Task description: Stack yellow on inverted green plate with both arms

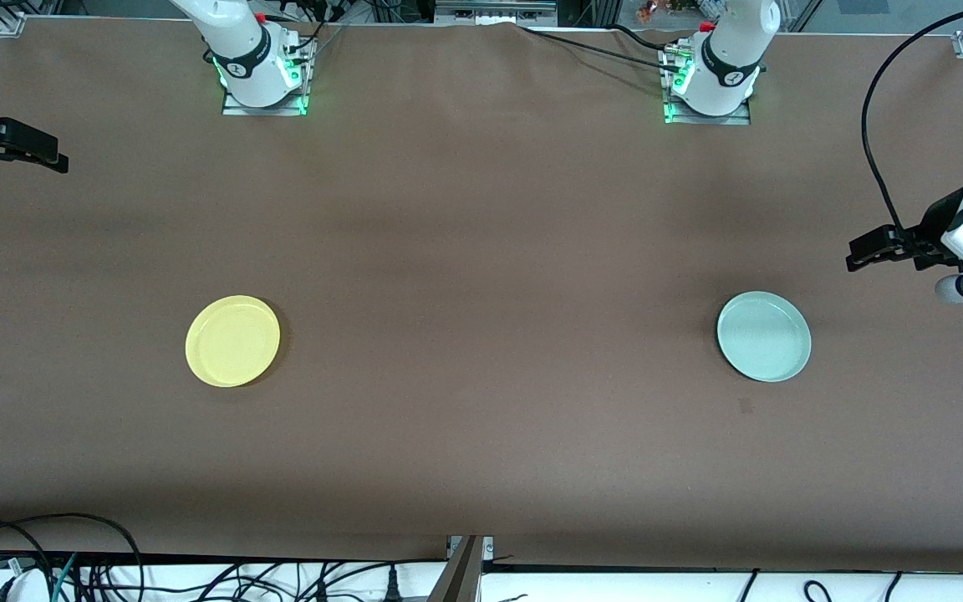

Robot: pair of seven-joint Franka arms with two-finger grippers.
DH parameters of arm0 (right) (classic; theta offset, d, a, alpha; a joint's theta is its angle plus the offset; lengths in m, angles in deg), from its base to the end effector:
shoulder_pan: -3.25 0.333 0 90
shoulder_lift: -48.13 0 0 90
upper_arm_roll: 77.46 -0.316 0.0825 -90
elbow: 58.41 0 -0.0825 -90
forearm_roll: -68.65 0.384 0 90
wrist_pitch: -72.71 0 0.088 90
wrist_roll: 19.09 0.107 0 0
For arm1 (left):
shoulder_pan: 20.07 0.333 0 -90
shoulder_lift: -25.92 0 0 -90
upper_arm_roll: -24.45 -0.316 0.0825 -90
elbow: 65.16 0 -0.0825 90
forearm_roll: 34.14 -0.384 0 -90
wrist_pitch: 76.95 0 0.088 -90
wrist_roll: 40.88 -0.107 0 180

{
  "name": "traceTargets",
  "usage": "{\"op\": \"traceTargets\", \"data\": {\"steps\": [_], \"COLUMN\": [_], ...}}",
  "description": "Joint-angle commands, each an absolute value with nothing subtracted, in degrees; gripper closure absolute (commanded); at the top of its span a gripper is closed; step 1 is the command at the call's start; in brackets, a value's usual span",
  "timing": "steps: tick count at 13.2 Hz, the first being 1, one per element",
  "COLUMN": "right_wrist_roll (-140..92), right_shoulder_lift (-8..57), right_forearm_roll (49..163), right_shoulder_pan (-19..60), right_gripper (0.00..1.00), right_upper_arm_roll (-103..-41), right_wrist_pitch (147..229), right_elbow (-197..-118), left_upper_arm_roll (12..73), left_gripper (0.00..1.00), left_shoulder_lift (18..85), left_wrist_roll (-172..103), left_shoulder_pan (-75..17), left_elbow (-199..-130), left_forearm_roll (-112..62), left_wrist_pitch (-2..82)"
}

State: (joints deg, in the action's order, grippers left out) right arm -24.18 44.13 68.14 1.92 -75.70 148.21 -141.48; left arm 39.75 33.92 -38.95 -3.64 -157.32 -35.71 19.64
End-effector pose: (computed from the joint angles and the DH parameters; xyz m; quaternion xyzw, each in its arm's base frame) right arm 0.5475 -0.0300 0.6220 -0.9948 -0.0166 0.1009 0.0017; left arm 0.5980 0.0235 0.5384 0.9993 0.0254 -0.0287 0.0046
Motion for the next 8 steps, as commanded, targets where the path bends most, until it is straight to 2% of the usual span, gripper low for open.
{"op": "traceTargets", "data": {"steps": [1,8], "right_wrist_roll": [-24.72,-24.72], "right_shoulder_lift": [44.09,43.73], "right_forearm_roll": [67.25,67.51], "right_shoulder_pan": [1.94,2.20], "right_gripper": [0.00,0.00], "right_upper_arm_roll": [-75.79,-75.97], "right_wrist_pitch": [148.21,148.29], "right_elbow": [-141.03,-140.94], "left_upper_arm_roll": [41.23,41.41], "left_gripper": [0.00,0.00], "left_shoulder_lift": [33.66,33.74], "left_wrist_roll": [-39.55,-39.47], "left_shoulder_pan": [-3.37,-3.37], "left_elbow": [-156.04,-155.33], "left_forearm_roll": [-35.46,-35.46], "left_wrist_pitch": [19.37,19.30]}}
